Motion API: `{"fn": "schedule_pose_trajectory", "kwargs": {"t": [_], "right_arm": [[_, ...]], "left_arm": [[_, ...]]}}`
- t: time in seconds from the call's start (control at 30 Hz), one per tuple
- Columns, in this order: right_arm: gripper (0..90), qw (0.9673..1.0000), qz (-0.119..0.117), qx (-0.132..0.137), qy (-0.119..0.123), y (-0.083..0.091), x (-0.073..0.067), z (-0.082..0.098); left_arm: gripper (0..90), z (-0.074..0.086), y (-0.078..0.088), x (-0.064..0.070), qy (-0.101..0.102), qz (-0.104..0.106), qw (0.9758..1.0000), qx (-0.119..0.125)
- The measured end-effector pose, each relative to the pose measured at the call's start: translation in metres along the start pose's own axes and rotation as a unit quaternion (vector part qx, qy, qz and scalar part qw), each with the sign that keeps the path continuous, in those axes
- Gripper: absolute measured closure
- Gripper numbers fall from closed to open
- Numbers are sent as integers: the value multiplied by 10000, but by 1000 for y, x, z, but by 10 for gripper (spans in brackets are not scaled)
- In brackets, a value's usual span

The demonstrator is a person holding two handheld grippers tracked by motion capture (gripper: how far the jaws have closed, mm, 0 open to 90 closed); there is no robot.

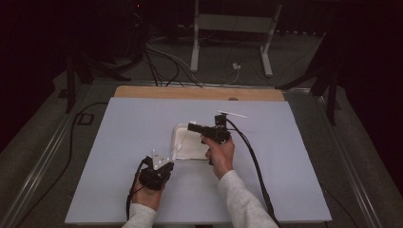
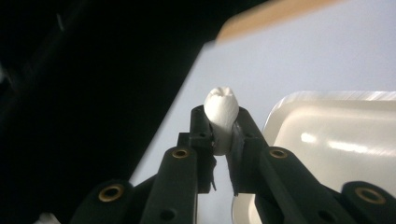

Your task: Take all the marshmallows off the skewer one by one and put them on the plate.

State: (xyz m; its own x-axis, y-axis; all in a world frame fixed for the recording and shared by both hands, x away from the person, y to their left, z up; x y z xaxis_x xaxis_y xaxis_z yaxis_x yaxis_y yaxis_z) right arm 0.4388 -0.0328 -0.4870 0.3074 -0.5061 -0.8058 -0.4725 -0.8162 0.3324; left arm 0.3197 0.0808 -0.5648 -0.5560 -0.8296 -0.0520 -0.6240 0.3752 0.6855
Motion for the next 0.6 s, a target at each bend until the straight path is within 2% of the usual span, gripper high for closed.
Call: {"fn": "schedule_pose_trajectory", "kwargs": {"t": [0.03, 0.07, 0.1, 0.17, 0.23, 0.3, 0.4, 0.53, 0.6], "right_arm": [[825, 9998, -91, 95, -162, 6, 2, -9], [825, 9998, -107, 50, -181, 11, 4, -15], [825, 9999, -34, -20, -149, 15, 8, -18], [824, 9995, 286, -124, 57, 20, 18, -17], [822, 9975, 576, -342, 239, 15, 28, -8], [816, 9950, 734, -614, 278, 6, 36, 4], [807, 9899, 1001, -920, 398, -7, 47, 21], [791, 9853, 1184, -1194, 288, -14, 58, 31], [738, 9830, 1188, -1366, 316, -15, 60, 35]], "left_arm": [[900, 3, 1, -2, 90, 92, 9999, 20], [900, 3, 4, -5, 135, 92, 9999, 31], [900, 2, 6, -8, 179, 60, 9998, 47], [900, 1, 9, -12, 277, 75, 9995, 107], [900, 0, 8, -13, 259, 65, 9996, 119], [900, -2, 7, -9, 199, 159, 9995, 184], [900, -2, 4, -6, 149, 150, 9997, 147], [900, -5, 2, -7, 176, 170, 9996, 170], [900, -6, 2, -8, 162, 162, 9996, 184]]}}
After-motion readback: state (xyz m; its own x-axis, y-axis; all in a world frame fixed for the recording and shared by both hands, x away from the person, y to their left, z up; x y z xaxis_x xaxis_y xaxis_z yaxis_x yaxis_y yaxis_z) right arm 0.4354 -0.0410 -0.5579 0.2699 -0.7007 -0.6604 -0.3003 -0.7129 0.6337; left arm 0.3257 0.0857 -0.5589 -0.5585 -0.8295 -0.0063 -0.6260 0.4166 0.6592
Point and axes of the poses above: each handheld gripper's, and its own axes: y roughly backward along the jaws, z roughly out of its underside, x roughly to its right, the point moved 10 cm from there along -y, roughly forward along the jaws, and after that the axes turned 7 degrees about -y, right-handed, at the moved point
